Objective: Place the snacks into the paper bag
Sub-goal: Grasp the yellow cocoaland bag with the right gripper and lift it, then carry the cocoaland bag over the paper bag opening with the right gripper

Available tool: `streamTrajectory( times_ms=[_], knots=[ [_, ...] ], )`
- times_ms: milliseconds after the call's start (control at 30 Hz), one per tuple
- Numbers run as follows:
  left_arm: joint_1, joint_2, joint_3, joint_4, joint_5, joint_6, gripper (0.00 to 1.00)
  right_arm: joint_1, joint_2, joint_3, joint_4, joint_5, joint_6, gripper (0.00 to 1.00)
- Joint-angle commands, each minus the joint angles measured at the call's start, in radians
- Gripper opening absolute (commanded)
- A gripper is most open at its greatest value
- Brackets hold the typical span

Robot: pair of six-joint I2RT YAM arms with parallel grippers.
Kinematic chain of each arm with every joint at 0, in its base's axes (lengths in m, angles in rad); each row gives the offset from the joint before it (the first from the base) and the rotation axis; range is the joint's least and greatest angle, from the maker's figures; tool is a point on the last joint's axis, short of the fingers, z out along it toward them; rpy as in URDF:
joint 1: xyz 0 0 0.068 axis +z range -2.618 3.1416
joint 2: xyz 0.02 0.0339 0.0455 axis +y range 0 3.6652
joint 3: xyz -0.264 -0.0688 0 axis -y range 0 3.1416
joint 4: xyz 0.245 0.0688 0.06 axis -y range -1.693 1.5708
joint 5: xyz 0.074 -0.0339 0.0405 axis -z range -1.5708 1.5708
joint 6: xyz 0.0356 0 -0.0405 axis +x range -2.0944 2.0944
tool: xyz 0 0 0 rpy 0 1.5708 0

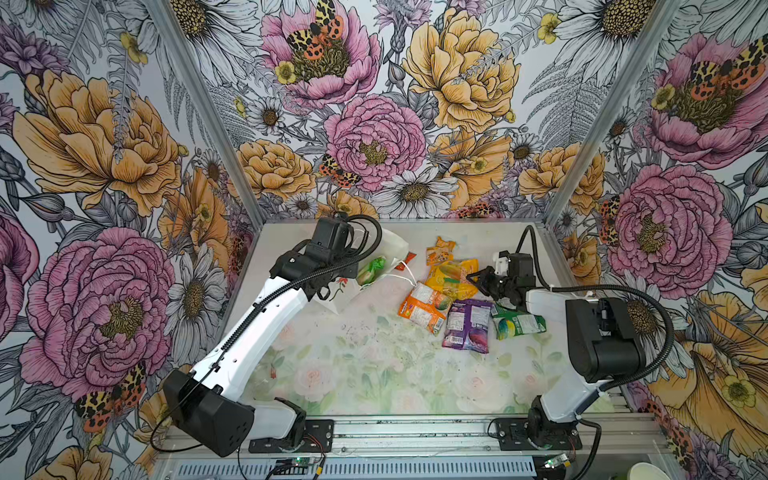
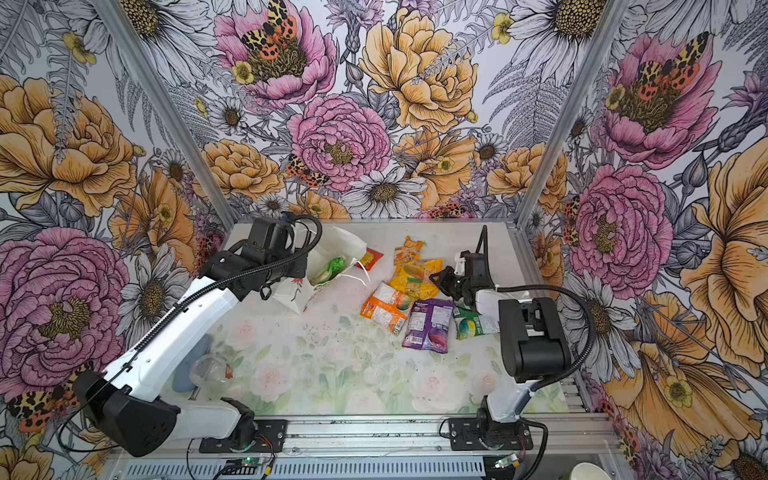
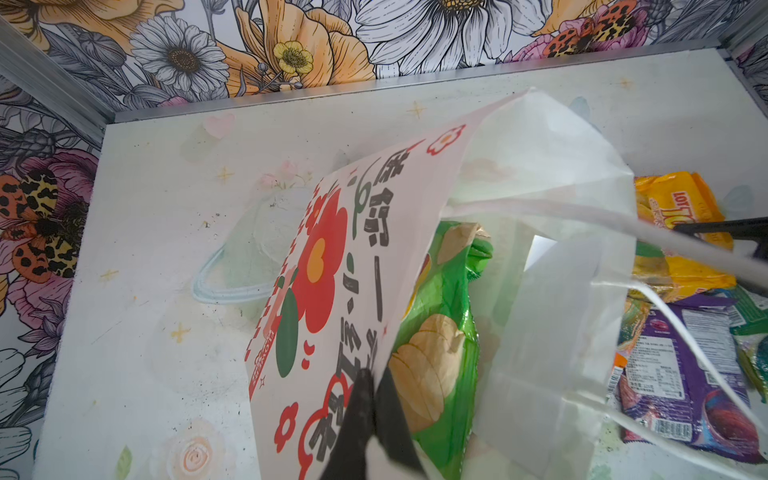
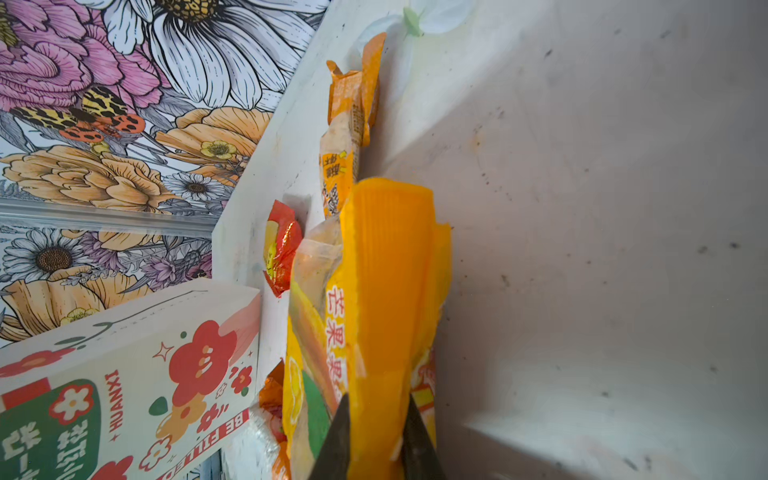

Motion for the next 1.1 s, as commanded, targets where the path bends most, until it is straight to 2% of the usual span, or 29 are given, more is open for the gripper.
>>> streamTrajectory(
  times_ms=[0,200,733,1067],
  knots=[
    [0.01,-0.02,-0.012,0.009,0.018,-0.021,0.0,0.018,-0.078,0.087,-0.128,0.031,-0.038,0.0],
    [0.017,-0.023,-0.015,0.018,0.063,-0.032,0.0,0.03,-0.139,0.158,-0.193,0.041,-0.028,0.0],
    [0.018,-0.032,-0.016,0.017,0.057,-0.034,0.0,0.106,-0.335,0.291,-0.318,0.132,-0.046,0.0],
    [0.017,-0.033,-0.017,0.018,0.055,-0.035,0.0,0.195,-0.387,0.415,-0.348,0.192,-0.046,0.0]
  ],
)
